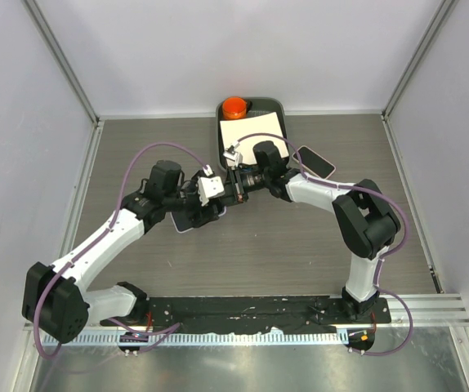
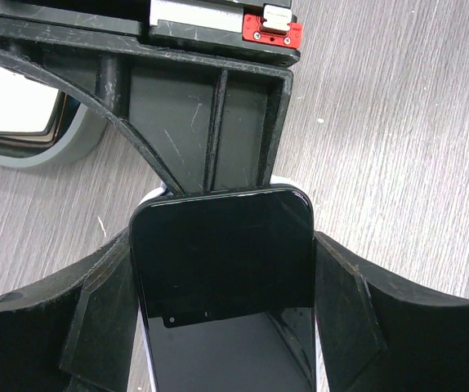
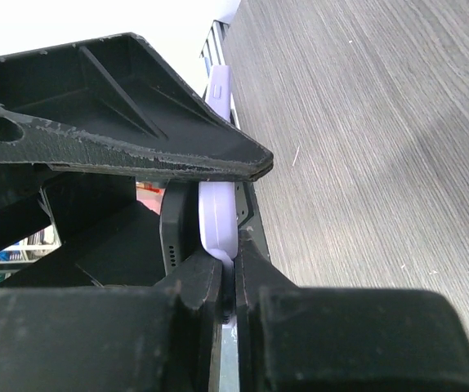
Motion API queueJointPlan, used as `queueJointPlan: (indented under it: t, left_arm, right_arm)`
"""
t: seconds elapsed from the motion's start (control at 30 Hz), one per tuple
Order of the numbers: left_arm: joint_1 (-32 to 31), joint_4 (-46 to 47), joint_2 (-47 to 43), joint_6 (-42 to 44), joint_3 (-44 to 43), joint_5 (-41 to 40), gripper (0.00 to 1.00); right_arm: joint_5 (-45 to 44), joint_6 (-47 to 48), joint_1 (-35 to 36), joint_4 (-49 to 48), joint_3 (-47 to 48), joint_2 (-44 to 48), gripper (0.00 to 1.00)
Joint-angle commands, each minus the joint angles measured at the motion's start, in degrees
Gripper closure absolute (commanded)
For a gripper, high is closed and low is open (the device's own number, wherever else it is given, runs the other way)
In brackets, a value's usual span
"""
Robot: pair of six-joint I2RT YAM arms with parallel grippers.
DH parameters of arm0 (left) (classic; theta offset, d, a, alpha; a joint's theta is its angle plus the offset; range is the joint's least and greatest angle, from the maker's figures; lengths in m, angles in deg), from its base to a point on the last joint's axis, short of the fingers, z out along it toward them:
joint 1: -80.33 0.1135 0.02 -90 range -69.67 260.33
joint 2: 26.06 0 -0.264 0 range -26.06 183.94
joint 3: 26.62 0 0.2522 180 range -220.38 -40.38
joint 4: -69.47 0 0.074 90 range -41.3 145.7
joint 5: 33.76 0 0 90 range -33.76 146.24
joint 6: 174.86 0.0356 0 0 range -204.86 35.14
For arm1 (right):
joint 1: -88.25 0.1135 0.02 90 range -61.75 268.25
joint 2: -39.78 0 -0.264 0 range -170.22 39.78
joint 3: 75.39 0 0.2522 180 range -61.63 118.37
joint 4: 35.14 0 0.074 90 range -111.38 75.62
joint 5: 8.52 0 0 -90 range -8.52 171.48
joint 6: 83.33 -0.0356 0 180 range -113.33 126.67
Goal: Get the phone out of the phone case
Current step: Remove the phone case from the phone.
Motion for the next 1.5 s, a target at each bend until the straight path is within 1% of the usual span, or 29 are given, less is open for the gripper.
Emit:
queueJointPlan:
  t: [0.0, 0.03, 0.13, 0.2, 0.23, 0.27, 0.4, 0.43, 0.47, 0.67, 0.8, 0.97, 1.03, 1.27, 1.37, 1.47]
  left_arm:
    - [-0.3, 3.2, -1.1, 0.2, -0.4, 1.2, 0.6]
    - [-0.4, 3.2, -1.3, -0.4, -0.4, 1.5, 0.66]
    - [0.0, 4.2, -2.1, -2.7, -0.5, 3.1, 0.77]
    - [0.6, 4.7, -2.5, -4.3, -0.8, 4.7, 0.79]
    - [1.0, 5.6, -2.7, -6.2, -0.8, 5.5, 0.84]
    - [1.2, 6.2, -3.1, -7.5, -1.1, 6.0, 0.85]
    - [3.0, 9.3, -3.9, -13.3, -1.7, 9.2, 0.89]
    - [3.3, 10.0, -4.0, -14.5, -1.6, 10.0, 0.92]
    - [3.9, 10.8, -4.0, -16.7, -1.7, 10.4, 0.92]
    - [6.2, 15.6, -4.7, -22.2, -0.7, 12.3, 0.97]
    - [8.4, 22.1, -4.8, -29.8, 0.3, 14.1, 0.98]
    - [9.7, 24.3, -4.6, -31.9, 0.8, 14.9, 0.99]
    - [10.3, 27.1, -4.7, -36.3, 1.4, 16.1, 0.99]
    - [13.0, 36.9, -4.9, -45.4, 3.7, 19.7, 1.0]
    - [13.4, 38.9, -5.0, -46.1, 4.3, 19.8, 1.0]
    - [13.4, 38.5, -5.0, -45.8, 4.4, 18.6, 1.0]
  right_arm:
    - [3.2, -0.1, 0.3, -3.0, 3.1, 0.2, 0.99]
    - [2.8, 0.6, 0.2, -2.2, 3.4, -0.3, 0.99]
    - [1.9, 3.3, -0.5, 0.3, 4.0, -1.2, 0.99]
    - [1.2, 4.2, -1.1, 0.7, 4.0, -1.5, 0.99]
    - [1.1, 4.3, -1.6, 0.7, 3.9, -1.7, 0.99]
    - [0.8, 4.2, -1.8, 0.7, 4.0, -2.0, 0.99]
    - [0.1, 5.1, -2.5, 1.2, 3.8, -2.2, 0.99]
    - [0.1, 5.3, -2.7, 1.4, 3.7, -2.1, 0.99]
    - [-0.2, 5.5, -2.9, 1.4, 3.7, -2.2, 0.99]
    - [-0.7, 5.7, -3.8, 1.4, 3.5, -2.2, 0.99]
    - [-1.6, 5.7, -4.5, 1.4, 3.1, -2.4, 0.99]
    - [-1.8, 5.0, -4.8, 0.6, 2.7, -1.9, 0.99]
    - [-2.0, 5.2, -5.0, 0.7, 2.7, -1.9, 0.99]
    - [-4.0, 6.5, -5.6, 2.2, 2.7, -2.1, 0.99]
    - [-4.7, 7.6, -5.6, 3.8, 3.1, -2.2, 0.99]
    - [-4.8, 7.7, -5.6, 3.9, 3.1, -2.2, 0.99]
